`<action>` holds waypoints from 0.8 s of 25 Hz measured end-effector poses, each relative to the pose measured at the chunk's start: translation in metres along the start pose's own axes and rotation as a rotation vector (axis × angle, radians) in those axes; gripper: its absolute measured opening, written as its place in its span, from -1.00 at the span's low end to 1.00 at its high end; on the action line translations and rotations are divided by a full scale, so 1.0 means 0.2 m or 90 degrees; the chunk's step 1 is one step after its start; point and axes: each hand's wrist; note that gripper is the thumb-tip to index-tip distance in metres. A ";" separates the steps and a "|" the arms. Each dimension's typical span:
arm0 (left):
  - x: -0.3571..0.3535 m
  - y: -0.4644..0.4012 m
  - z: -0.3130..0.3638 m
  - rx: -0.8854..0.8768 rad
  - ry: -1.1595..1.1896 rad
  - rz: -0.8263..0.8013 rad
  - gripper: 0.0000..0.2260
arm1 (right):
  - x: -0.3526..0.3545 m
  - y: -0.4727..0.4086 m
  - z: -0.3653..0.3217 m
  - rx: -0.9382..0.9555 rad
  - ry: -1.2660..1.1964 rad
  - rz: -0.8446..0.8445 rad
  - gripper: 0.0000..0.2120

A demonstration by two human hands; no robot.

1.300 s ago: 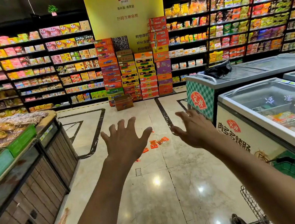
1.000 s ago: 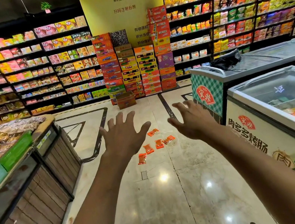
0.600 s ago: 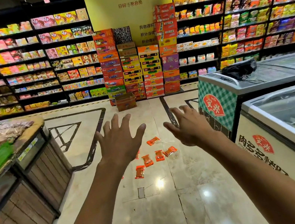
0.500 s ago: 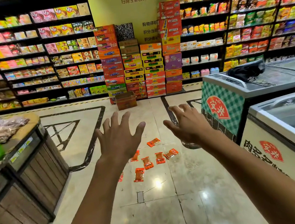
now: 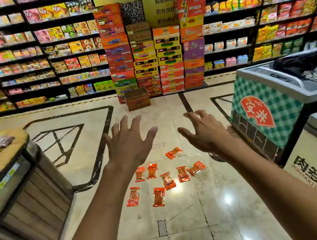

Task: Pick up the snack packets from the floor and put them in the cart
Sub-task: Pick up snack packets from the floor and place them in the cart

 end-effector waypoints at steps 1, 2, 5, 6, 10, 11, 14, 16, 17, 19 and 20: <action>-0.07 -0.13 0.00 0.002 -0.003 -0.010 -0.35 | -0.05 -0.14 0.03 0.001 -0.001 -0.002 -0.36; -0.15 -0.25 0.00 0.003 -0.004 -0.018 -0.35 | -0.10 -0.28 0.07 0.000 -0.004 -0.004 -0.36; -0.39 -0.64 0.03 0.014 -0.007 -0.042 -0.34 | -0.25 -0.72 0.20 0.001 -0.014 -0.007 -0.35; -0.47 -0.76 0.04 0.020 -0.005 -0.044 -0.35 | -0.30 -0.86 0.23 0.003 -0.017 -0.008 -0.36; -0.78 -1.24 0.02 0.054 0.022 -0.033 -0.35 | -0.53 -1.43 0.35 0.006 -0.025 -0.011 -0.38; -0.85 -1.36 0.00 0.062 0.029 -0.038 -0.34 | -0.59 -1.56 0.37 0.010 -0.026 -0.018 -0.38; -1.14 -1.65 -0.11 0.083 0.031 -0.045 -0.33 | -0.85 -1.92 0.42 0.012 -0.020 -0.047 -0.39; -1.41 -1.82 -0.23 0.099 0.043 -0.057 -0.33 | -1.09 -2.13 0.47 0.017 0.001 -0.057 -0.40; -1.58 -1.88 -0.29 0.104 0.044 -0.064 -0.32 | -1.23 -2.21 0.50 0.014 0.007 -0.062 -0.41; -2.02 -2.00 -0.44 0.124 0.059 -0.107 -0.32 | -1.65 -2.38 0.58 0.012 0.027 -0.098 -0.41; -2.27 -2.04 -0.52 0.138 0.068 -0.130 -0.32 | -1.89 -2.45 0.63 0.007 0.043 -0.122 -0.41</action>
Point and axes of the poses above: each hand's wrist, its own y-axis away from the middle knuckle, its own x-axis out of the back of the hand, z = x × y, and after that the axes turned 1 degree about -y, right-handed
